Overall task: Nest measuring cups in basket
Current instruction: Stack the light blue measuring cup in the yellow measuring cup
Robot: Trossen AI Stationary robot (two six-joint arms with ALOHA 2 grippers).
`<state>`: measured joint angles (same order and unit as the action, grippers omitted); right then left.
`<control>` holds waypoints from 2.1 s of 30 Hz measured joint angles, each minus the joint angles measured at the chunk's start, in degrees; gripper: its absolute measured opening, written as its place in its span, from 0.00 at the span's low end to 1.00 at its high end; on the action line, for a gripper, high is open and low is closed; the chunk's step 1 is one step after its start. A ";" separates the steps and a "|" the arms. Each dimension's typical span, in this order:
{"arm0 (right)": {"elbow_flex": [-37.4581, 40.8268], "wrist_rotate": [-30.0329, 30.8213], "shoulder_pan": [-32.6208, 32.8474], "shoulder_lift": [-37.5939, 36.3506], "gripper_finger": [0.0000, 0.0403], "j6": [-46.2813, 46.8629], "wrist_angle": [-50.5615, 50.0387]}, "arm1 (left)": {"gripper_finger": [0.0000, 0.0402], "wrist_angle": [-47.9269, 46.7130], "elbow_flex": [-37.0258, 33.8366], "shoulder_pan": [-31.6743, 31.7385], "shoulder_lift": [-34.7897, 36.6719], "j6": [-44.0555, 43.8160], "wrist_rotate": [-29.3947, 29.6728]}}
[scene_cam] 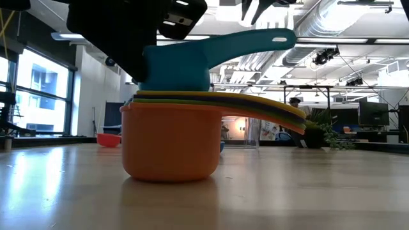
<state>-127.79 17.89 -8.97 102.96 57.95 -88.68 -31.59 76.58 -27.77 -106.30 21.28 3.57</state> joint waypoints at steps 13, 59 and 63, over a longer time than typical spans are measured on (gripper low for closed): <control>0.00 -0.07 0.00 0.00 0.29 -0.13 0.00 | 0.15 0.17 0.00 0.00 0.00 0.41 -0.09; 4.62 -4.49 22.19 -0.11 0.29 16.15 -1.29 | 0.22 -22.48 0.00 1.20 25.73 -20.92 1.79; 9.90 -4.52 25.75 -0.09 0.29 20.14 -0.89 | 0.22 -24.43 0.00 1.18 29.46 -23.72 2.05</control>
<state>-117.89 13.37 16.77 102.87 78.09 -89.58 -56.03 76.58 -26.59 -76.84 -2.44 5.63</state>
